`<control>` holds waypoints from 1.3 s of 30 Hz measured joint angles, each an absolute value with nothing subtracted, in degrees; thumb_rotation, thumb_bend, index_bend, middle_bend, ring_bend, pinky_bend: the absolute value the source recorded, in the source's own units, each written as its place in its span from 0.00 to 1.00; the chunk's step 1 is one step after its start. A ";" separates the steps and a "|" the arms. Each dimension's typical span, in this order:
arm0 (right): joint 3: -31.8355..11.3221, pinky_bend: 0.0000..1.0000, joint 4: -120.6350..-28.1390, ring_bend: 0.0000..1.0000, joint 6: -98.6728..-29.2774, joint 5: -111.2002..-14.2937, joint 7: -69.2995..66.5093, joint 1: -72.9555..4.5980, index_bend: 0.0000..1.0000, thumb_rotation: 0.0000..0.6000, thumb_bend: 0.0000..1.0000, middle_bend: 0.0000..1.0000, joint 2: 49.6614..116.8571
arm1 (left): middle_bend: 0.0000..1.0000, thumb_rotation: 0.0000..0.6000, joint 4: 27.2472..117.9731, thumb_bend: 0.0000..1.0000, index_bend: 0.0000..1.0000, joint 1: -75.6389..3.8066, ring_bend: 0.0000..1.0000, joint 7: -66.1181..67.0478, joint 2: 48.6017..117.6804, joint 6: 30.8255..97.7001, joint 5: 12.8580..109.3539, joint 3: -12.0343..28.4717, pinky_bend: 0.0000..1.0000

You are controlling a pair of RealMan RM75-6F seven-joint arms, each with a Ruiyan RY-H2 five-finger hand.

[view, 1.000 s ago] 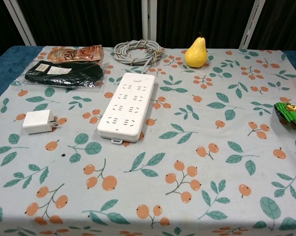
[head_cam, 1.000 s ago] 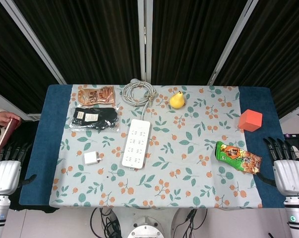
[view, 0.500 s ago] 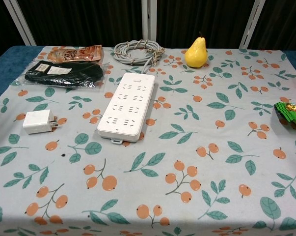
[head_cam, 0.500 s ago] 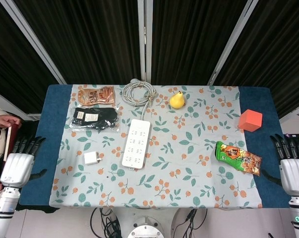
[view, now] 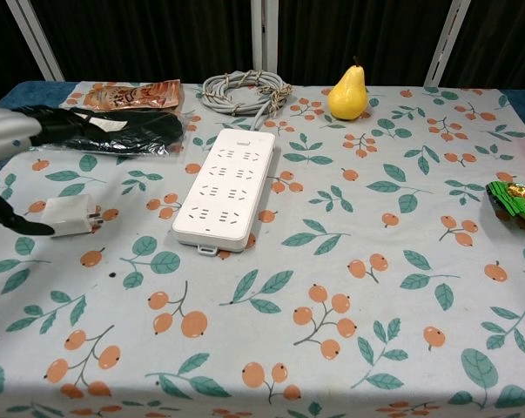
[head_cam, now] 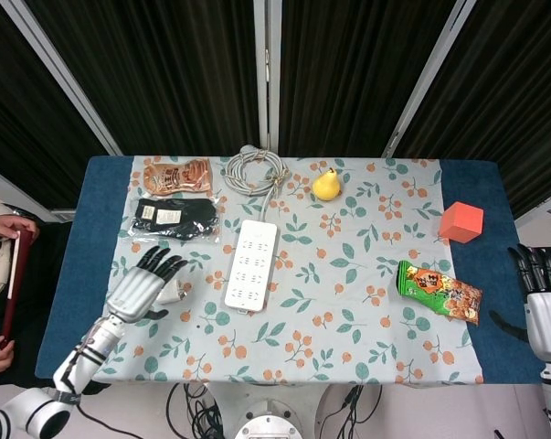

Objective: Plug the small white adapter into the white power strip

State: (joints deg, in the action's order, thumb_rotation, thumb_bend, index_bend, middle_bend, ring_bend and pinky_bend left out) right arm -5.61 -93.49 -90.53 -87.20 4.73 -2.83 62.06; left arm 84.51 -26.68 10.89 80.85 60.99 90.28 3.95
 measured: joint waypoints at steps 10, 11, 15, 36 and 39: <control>-5.47 0.00 -92.38 0.00 -90.86 -87.03 3.40 -2.36 0.00 1.00 0.04 0.07 62.62 | 0.11 1.00 79.12 0.00 0.12 -26.99 0.01 14.16 84.05 60.93 87.19 3.18 0.00; -5.47 0.00 -92.28 0.00 -90.84 -87.03 3.32 -2.36 0.00 1.00 0.04 0.07 62.70 | 0.11 1.00 78.62 0.00 0.12 -26.94 0.01 14.05 84.26 61.08 86.99 3.16 0.00; -5.52 0.00 -92.06 0.00 -90.80 -86.99 2.95 -2.36 0.00 1.00 0.04 0.07 62.87 | 0.11 1.00 77.27 0.00 0.12 -26.92 0.01 11.37 84.90 61.59 86.61 3.24 0.00; -5.88 0.00 -91.95 0.00 -91.22 -86.49 2.56 -1.95 0.00 1.00 0.04 0.07 63.06 | 0.11 1.00 66.55 0.00 0.13 -30.59 0.01 0.37 88.13 61.18 85.40 4.68 0.00; -5.90 0.00 -91.90 0.00 -91.25 -86.50 2.49 -1.93 0.00 1.00 0.04 0.07 63.07 | 0.14 1.00 67.41 0.00 0.19 -30.59 0.01 -0.25 87.57 61.21 85.97 3.94 0.00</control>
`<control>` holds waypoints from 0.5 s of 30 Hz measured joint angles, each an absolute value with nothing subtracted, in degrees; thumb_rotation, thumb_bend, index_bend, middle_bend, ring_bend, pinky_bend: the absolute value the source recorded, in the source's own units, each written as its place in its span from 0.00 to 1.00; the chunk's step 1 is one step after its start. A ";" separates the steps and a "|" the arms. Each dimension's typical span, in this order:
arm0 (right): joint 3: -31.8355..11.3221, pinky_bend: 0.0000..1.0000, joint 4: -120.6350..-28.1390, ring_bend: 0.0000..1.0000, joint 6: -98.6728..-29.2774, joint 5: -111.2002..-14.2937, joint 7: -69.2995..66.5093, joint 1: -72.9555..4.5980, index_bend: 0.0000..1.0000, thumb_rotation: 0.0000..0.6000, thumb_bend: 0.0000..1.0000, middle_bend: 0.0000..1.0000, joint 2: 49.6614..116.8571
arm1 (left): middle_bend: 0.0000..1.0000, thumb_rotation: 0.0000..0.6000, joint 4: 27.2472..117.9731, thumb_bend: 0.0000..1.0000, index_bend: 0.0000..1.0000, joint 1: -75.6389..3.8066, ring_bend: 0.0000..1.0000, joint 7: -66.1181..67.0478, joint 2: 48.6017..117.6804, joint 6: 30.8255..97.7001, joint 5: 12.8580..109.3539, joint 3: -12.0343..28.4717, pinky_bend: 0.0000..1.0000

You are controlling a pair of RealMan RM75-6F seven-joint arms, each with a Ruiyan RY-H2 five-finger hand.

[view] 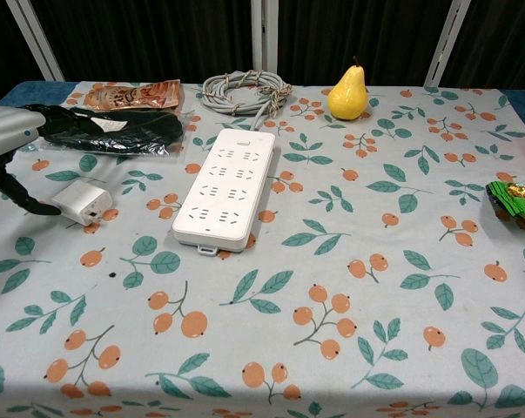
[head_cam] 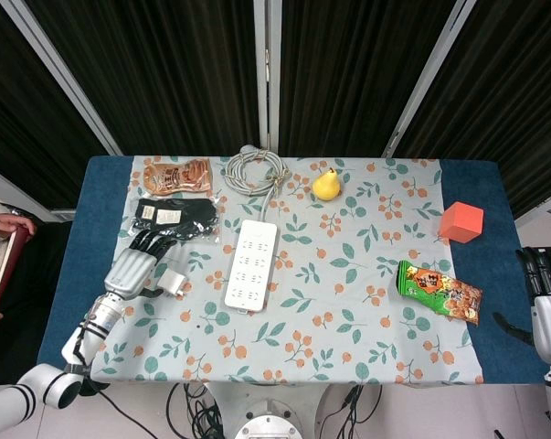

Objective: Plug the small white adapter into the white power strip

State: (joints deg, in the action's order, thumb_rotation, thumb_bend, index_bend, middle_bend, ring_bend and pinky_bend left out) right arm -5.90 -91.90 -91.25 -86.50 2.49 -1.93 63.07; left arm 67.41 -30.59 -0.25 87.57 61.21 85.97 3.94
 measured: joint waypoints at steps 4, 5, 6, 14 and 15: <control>-6.04 0.00 -91.84 0.00 -91.36 -86.41 2.47 -1.88 0.00 1.00 0.04 0.07 63.06 | 0.22 1.00 70.22 0.00 0.31 -29.95 0.05 -0.58 86.18 62.74 87.76 2.24 0.00; -6.06 0.00 -91.89 0.00 -91.34 -86.45 2.49 -1.91 0.00 1.00 0.04 0.07 63.05 | 0.23 1.00 70.91 0.00 0.32 -29.71 0.06 -0.36 85.91 63.23 88.06 1.91 0.00; -6.06 0.00 -91.90 0.00 -91.34 -86.49 2.50 -1.92 0.00 1.00 0.04 0.07 63.05 | 0.24 1.00 71.57 0.00 0.33 -29.47 0.07 0.02 85.66 63.62 88.26 1.61 0.00; -6.02 0.00 -91.91 0.00 -91.49 -86.64 2.49 -1.83 0.00 1.00 0.04 0.07 63.19 | 0.24 1.00 74.66 0.00 0.34 -28.52 0.07 4.33 84.95 63.77 86.94 0.90 0.00; -6.01 0.00 -91.90 0.00 -91.52 -86.63 2.49 -1.79 0.00 1.00 0.04 0.07 63.20 | 0.24 1.00 74.65 0.00 0.34 -28.54 0.07 4.51 85.02 63.72 86.80 0.96 0.00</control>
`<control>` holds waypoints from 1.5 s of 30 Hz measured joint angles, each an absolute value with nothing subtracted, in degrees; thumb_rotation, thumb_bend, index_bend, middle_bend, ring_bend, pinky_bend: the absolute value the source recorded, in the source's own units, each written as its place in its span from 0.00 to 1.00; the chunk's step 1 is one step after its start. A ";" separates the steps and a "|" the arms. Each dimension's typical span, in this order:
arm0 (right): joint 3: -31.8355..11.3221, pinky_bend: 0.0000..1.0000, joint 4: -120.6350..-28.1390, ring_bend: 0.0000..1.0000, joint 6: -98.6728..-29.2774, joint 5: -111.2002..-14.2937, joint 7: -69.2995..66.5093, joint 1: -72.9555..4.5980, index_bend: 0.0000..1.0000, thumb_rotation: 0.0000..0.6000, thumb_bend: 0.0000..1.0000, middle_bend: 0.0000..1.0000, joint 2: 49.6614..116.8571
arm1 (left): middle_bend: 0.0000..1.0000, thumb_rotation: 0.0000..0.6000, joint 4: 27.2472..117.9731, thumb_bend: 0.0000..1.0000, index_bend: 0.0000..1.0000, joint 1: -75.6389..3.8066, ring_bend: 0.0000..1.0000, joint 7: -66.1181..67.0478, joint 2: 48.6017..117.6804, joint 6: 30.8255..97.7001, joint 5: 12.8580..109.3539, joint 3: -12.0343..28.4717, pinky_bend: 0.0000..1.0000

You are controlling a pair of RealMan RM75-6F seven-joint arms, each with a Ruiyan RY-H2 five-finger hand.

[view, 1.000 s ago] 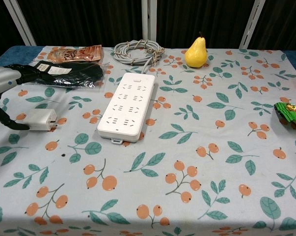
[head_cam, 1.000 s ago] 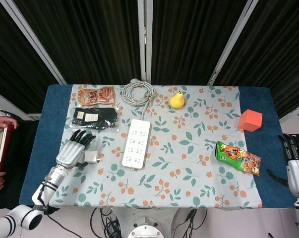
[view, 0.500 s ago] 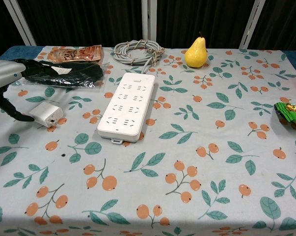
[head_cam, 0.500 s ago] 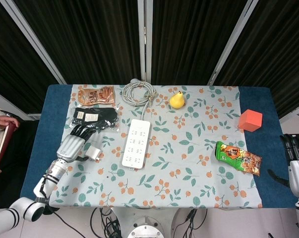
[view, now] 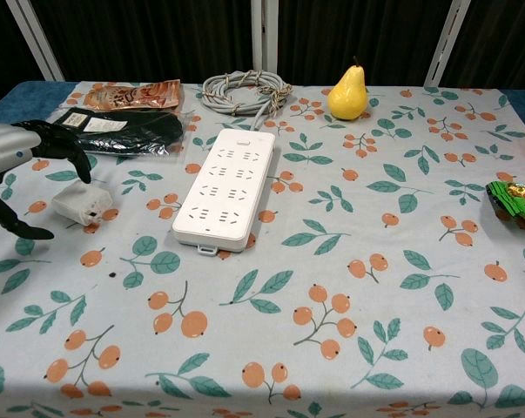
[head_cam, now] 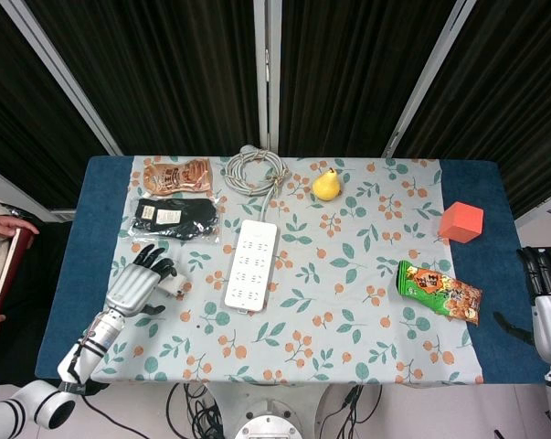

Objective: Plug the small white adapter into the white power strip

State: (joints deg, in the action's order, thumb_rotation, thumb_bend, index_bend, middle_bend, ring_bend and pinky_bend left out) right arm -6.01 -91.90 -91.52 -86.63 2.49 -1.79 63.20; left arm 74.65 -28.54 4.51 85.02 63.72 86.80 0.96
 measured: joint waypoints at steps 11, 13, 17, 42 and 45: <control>-6.00 0.00 -91.74 0.00 -92.01 -86.74 2.19 -1.44 0.00 1.00 0.04 0.07 63.26 | 0.22 1.00 74.11 0.00 0.33 -28.35 0.07 5.59 85.66 63.28 85.52 0.90 0.00; -6.01 0.00 -91.71 0.00 -91.86 -86.70 2.10 -1.48 0.00 1.00 0.05 0.07 63.28 | 0.22 1.00 73.90 0.00 0.33 -28.37 0.07 5.64 85.86 63.04 85.27 0.90 0.00; -6.04 0.00 -91.77 0.00 -91.78 -86.95 2.13 -1.64 0.00 1.00 0.05 0.07 63.29 | 0.22 1.00 73.35 0.00 0.33 -28.46 0.07 5.53 86.28 62.74 84.94 0.95 0.00; -6.10 0.00 -91.54 0.00 -92.20 -86.60 1.62 -1.13 0.00 1.00 0.05 0.07 63.49 | 0.17 1.00 69.91 0.00 0.32 -32.18 0.05 3.94 87.86 56.28 82.11 2.53 0.00; -6.10 0.00 -91.40 0.00 -92.47 -86.53 1.43 -0.92 0.00 1.00 0.05 0.07 63.50 | 0.17 1.00 69.43 0.00 0.32 -32.66 0.05 3.34 88.10 55.27 81.55 2.63 0.00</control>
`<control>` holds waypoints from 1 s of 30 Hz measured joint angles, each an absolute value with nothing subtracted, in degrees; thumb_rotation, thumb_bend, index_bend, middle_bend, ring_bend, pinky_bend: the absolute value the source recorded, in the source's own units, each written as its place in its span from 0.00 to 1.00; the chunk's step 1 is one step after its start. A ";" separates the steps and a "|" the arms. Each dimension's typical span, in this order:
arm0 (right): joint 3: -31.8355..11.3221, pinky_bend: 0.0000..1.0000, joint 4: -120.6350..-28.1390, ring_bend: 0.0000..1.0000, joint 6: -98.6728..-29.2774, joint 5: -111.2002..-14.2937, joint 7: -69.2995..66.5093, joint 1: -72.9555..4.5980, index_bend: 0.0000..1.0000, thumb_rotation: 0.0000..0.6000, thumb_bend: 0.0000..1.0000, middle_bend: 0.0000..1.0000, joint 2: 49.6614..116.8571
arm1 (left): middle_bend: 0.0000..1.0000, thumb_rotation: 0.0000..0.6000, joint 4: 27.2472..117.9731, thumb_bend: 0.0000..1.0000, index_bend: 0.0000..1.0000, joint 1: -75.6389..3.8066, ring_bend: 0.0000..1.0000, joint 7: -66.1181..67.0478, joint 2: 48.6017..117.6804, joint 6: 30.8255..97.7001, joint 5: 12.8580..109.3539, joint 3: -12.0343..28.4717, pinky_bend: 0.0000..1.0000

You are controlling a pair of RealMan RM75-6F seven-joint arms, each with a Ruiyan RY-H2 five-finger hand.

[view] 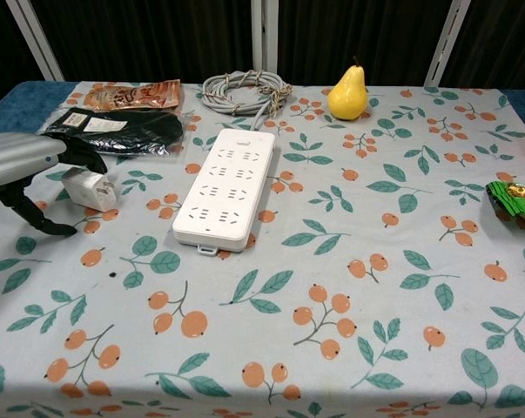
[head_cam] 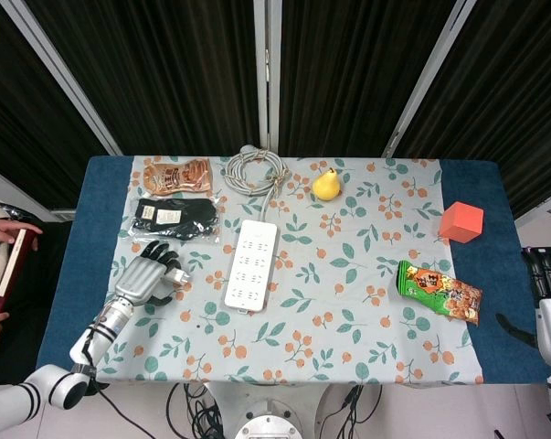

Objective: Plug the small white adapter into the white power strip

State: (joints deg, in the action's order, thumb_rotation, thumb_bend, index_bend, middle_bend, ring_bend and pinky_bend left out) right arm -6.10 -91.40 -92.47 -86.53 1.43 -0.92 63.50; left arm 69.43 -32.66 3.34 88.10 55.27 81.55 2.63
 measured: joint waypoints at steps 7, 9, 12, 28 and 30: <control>-6.14 0.00 -91.01 0.00 -92.77 -86.44 1.00 -0.63 0.00 1.00 0.05 0.07 63.54 | 0.17 1.00 69.69 0.00 0.32 -32.71 0.05 1.53 87.83 56.72 81.94 2.96 0.00; -6.18 0.00 -90.95 0.00 -92.79 -86.51 0.96 -0.65 0.00 1.00 0.05 0.07 63.54 | 0.18 1.00 70.01 0.00 0.32 -32.58 0.05 0.84 87.50 57.97 82.28 3.26 0.00; -6.24 0.00 -90.89 0.00 -92.79 -86.58 0.91 -0.70 0.00 1.00 0.05 0.07 63.56 | 0.22 1.00 70.49 0.00 0.32 -32.36 0.08 -0.91 86.90 60.11 83.00 3.74 0.01; -6.33 0.00 -91.28 0.00 -92.52 -86.53 1.45 -0.81 0.00 1.00 0.05 0.07 63.50 | 0.37 1.00 61.42 0.11 0.34 -32.83 0.17 -17.00 89.20 60.29 85.93 2.58 0.03; -6.37 0.00 -91.35 0.00 -92.42 -86.49 1.57 -0.88 0.00 1.00 0.05 0.07 63.53 | 0.38 1.00 60.59 0.15 0.34 -32.93 0.17 -18.27 89.60 60.46 86.53 2.26 0.03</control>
State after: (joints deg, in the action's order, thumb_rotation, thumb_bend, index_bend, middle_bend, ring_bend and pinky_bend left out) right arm -6.37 -91.35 -92.42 -86.49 1.57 -0.88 63.53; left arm 60.59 -32.93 -18.27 89.60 60.46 86.53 2.26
